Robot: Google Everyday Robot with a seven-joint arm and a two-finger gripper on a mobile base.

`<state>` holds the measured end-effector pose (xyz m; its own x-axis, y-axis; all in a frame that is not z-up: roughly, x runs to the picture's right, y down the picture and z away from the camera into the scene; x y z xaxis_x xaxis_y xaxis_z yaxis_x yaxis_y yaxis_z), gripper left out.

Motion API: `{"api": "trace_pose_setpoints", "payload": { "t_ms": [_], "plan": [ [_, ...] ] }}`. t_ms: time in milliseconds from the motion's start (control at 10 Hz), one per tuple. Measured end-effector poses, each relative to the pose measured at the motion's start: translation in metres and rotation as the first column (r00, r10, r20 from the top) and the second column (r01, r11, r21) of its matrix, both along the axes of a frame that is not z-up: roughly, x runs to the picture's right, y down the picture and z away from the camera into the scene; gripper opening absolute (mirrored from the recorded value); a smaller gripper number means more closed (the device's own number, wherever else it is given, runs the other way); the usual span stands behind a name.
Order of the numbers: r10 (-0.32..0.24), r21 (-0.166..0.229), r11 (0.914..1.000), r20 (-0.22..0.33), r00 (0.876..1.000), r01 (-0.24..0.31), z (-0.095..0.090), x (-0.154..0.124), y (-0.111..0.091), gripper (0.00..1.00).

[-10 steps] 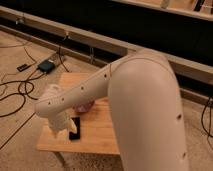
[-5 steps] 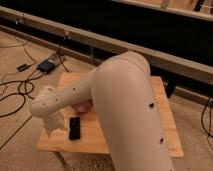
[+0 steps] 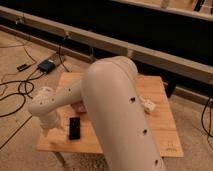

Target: Push the eraser across the table

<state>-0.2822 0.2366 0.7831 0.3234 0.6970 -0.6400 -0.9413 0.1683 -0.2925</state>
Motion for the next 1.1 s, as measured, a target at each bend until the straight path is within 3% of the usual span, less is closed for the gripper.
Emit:
{"api": "trace_pose_setpoints", "payload": {
  "t_ms": [400,1100],
  "plan": [
    [0.023,0.001,0.9997,-0.010,1.000,-0.023,0.023,0.003,-0.010,0.65],
    [0.070,0.002,0.9975,-0.092,0.993,-0.070,0.052,0.042,-0.020,0.65]
  ]
}}
